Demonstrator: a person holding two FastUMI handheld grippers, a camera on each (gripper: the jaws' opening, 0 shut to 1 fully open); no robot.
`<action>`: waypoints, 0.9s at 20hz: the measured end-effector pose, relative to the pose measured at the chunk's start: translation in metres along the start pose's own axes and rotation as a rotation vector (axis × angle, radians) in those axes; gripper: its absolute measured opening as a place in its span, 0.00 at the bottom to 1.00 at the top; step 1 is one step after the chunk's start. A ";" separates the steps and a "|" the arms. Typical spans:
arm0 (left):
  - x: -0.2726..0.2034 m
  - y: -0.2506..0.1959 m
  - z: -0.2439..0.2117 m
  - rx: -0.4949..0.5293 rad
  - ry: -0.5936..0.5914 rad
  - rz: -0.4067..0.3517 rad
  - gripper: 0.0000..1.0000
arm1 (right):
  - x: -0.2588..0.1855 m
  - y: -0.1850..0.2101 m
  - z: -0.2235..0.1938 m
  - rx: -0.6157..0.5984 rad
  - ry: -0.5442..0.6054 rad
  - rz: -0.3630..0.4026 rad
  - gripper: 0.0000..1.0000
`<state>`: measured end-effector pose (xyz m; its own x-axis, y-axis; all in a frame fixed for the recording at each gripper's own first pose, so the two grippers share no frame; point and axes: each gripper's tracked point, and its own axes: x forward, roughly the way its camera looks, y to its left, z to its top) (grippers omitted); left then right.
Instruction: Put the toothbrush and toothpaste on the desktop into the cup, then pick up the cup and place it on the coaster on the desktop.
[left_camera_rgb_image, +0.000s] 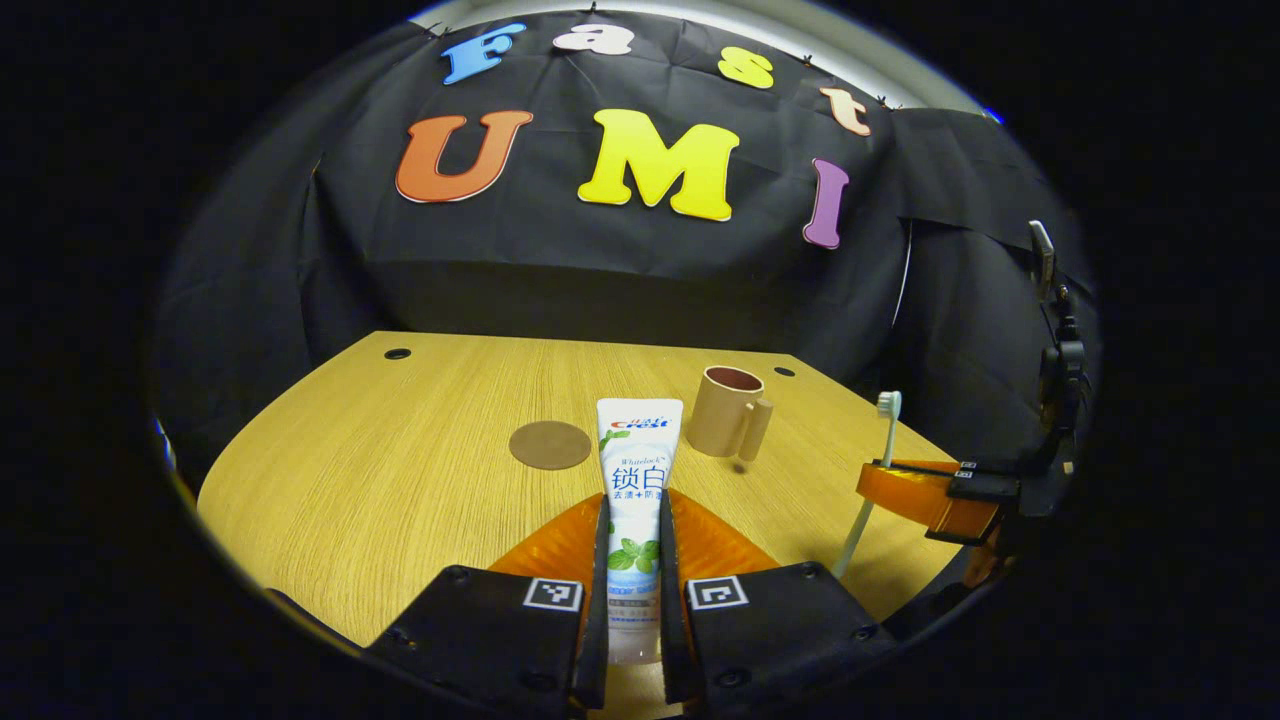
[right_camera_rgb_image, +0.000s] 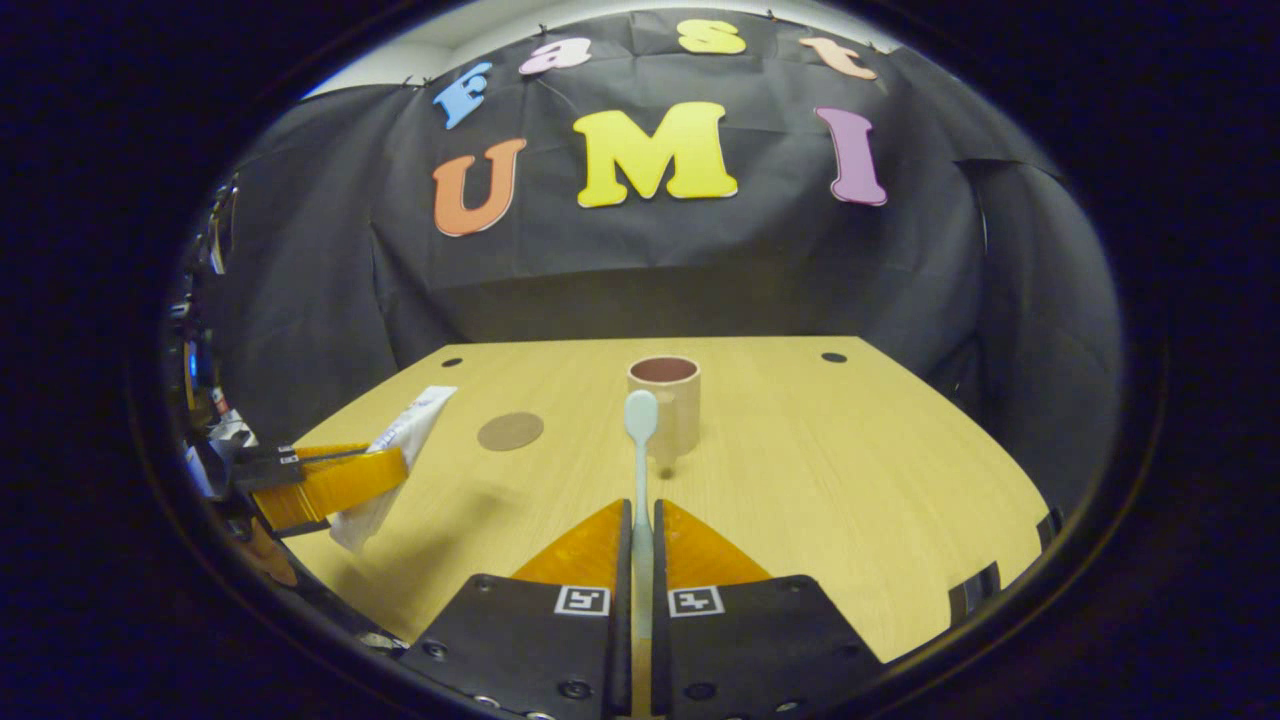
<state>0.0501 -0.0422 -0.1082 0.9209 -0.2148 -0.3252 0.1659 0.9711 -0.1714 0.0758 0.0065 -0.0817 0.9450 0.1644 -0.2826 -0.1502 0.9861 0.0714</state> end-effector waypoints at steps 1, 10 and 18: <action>0.001 0.001 0.005 0.002 -0.013 -0.004 0.24 | 0.000 0.001 0.008 -0.002 -0.011 0.003 0.06; 0.016 0.009 0.018 0.007 -0.050 -0.014 0.24 | 0.035 0.012 0.100 -0.036 -0.140 0.021 0.05; 0.039 0.016 0.026 0.008 -0.076 0.035 0.24 | 0.117 0.017 0.177 -0.071 -0.229 0.094 0.06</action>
<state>0.0979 -0.0322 -0.0996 0.9502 -0.1725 -0.2594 0.1357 0.9787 -0.1538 0.2350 0.0380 0.0554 0.9659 0.2536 -0.0529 -0.2530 0.9673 0.0177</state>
